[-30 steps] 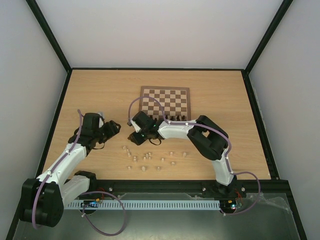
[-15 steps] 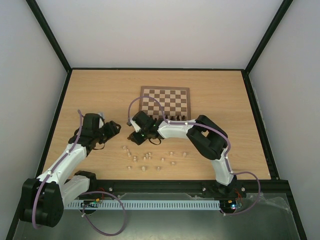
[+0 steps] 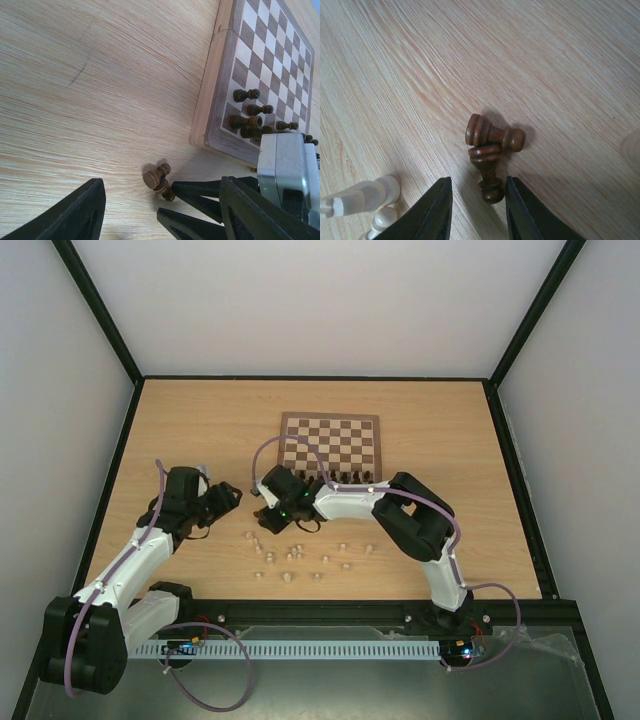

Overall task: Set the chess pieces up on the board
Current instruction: Pick up the chess piece at the center of the board, then place the chess piece on the chessboard.

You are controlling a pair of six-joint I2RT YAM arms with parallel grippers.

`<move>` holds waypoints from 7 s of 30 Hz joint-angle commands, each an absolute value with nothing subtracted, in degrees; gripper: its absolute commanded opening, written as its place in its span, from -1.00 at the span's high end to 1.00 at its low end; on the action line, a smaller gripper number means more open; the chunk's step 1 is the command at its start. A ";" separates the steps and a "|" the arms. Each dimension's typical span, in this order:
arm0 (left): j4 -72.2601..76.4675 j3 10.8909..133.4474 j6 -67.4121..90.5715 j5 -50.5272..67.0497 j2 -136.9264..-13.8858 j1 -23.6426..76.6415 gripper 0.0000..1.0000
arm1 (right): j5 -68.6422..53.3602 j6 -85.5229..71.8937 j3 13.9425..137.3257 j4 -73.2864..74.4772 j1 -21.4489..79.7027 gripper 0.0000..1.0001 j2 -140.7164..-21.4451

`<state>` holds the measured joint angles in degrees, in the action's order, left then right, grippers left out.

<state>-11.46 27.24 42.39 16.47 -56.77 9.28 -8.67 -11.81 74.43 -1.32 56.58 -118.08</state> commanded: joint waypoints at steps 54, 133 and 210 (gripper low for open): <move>-12.09 28.89 37.31 39.20 -55.90 8.99 -0.45 | -7.11 -11.50 64.24 13.06 57.02 0.91 -91.14; 6.51 35.39 56.35 53.51 -67.12 32.52 0.13 | -22.10 -17.36 55.42 14.09 50.70 0.76 -69.82; 27.26 29.48 81.46 51.95 -62.79 26.98 0.76 | -13.18 -27.64 45.50 -6.71 51.86 0.25 -63.12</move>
<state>23.66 30.35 78.28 51.00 -64.62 27.33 -13.80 -26.65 45.32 -3.53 51.83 -62.04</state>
